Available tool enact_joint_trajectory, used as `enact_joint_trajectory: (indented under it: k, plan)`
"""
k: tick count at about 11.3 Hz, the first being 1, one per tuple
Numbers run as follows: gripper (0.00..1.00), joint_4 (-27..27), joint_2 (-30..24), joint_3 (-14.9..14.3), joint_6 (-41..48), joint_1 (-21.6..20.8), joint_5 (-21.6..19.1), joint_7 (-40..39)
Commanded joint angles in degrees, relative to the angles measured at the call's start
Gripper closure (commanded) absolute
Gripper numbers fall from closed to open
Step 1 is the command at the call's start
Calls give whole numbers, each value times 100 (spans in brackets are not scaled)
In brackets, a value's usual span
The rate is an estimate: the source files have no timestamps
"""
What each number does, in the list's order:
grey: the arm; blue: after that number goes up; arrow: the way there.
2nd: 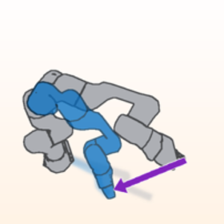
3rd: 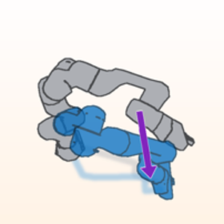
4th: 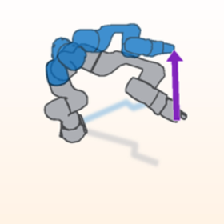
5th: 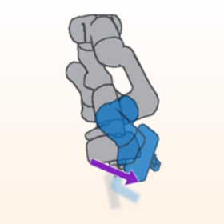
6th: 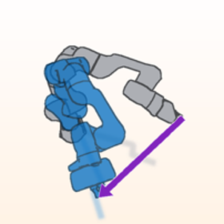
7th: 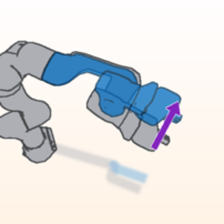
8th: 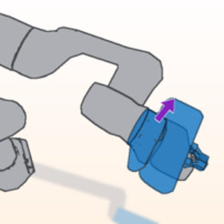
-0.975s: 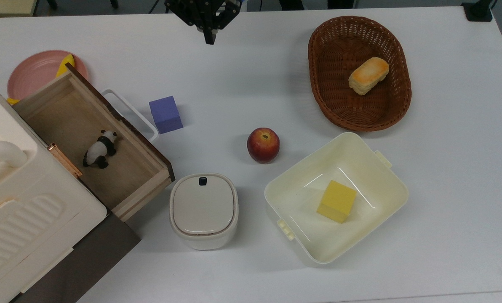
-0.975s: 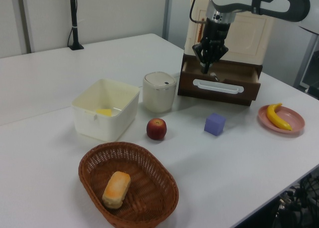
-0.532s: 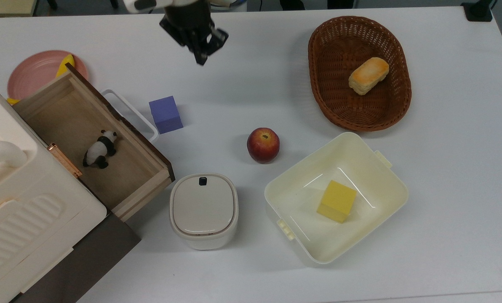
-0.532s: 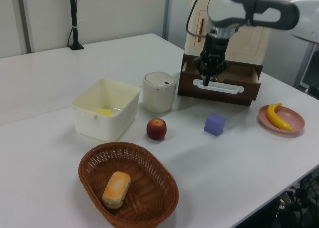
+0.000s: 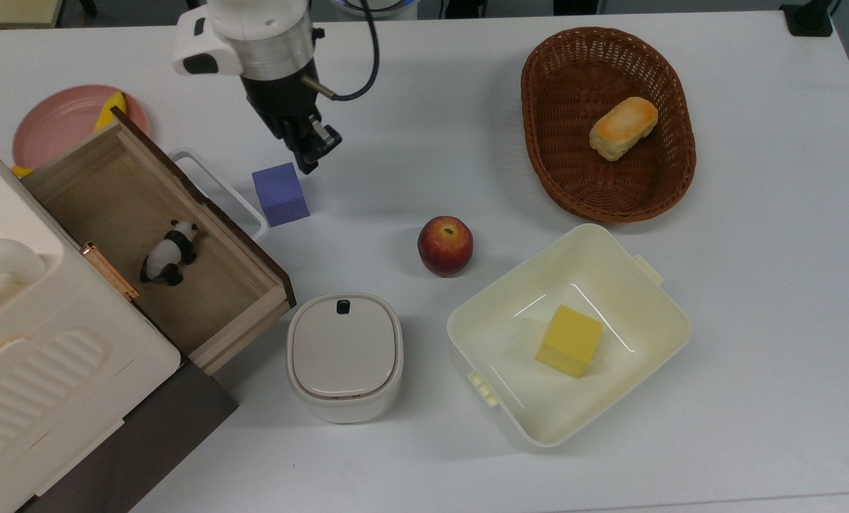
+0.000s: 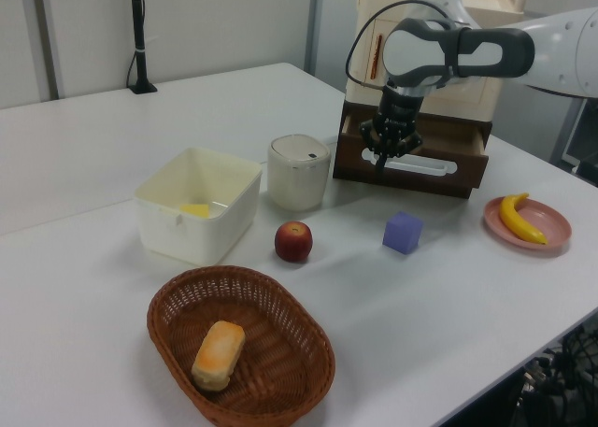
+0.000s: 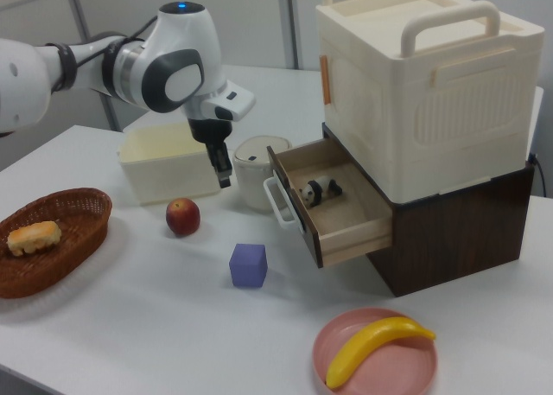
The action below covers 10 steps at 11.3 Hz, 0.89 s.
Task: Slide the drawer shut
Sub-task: 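Move the gripper down against the drawer front beside its handle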
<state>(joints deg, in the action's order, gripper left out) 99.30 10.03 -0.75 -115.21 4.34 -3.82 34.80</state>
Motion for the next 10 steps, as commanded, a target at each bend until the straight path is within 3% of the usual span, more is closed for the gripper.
enact_joint_trajectory:
  k: [1, 10]
  plan:
    - [100, 142, 25, -171, -598, -21, -84, 422]
    - [100, 72, 394, -180, -827, 286, -22, 150]
